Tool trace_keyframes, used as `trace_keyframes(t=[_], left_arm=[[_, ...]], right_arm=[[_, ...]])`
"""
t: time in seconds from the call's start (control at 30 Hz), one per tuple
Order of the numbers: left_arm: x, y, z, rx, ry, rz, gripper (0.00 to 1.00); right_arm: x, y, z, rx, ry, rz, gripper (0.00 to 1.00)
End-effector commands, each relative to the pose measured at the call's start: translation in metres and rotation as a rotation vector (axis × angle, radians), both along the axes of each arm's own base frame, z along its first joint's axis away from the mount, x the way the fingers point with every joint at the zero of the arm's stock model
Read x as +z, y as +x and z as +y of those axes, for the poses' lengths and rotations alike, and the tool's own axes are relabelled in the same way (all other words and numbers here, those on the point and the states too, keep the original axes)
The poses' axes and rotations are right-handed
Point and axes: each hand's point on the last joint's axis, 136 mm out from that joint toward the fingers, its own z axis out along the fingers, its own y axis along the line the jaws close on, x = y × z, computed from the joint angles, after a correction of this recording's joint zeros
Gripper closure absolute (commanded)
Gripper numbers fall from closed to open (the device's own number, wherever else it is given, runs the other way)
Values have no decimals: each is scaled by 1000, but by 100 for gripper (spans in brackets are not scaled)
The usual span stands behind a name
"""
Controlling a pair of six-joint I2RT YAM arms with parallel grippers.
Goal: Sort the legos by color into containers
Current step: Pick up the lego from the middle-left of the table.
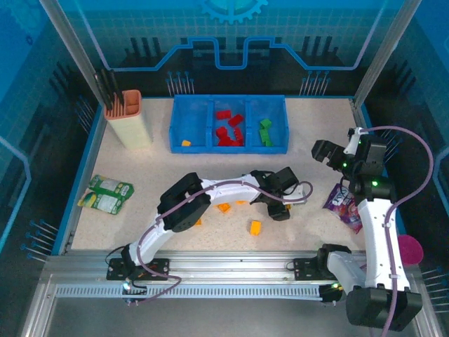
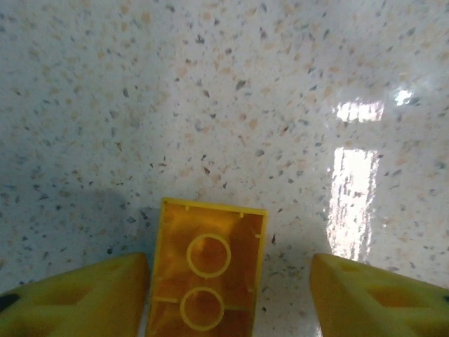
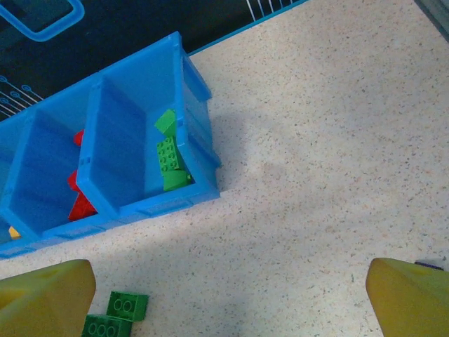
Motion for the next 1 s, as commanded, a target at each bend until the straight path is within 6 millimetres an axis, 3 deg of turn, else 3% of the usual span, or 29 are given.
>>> trace_keyframes(t=[0.0, 0.1, 0.4, 0.63, 0.73, 0.8, 0.9, 0.97], left_arm=[[1, 3, -10, -4, -5, -10, 41], [-3, 2, -10, -5, 1, 1, 44], [-11, -2, -3, 0, 29, 31, 72], [0, 6, 13, 73, 24, 70, 83], [32, 25, 25, 157, -38, 56, 84], [76, 47, 37, 247, -134, 49, 84], [141, 91, 75, 393, -244, -33, 83], [173, 116, 106, 488, -286, -88, 83]], right_arm=[[-4, 3, 0, 6, 33, 1, 0], [-7, 4, -1, 3, 34, 10, 0], [-8, 6, -6, -10, 27, 17, 0], [-12, 2, -13, -33, 19, 27, 0], [-15, 0, -16, -45, 18, 34, 0], [-17, 0, -17, -49, 21, 38, 0], [-20, 1, -16, -42, 31, 39, 0], [-23, 3, -14, -34, 44, 48, 0]])
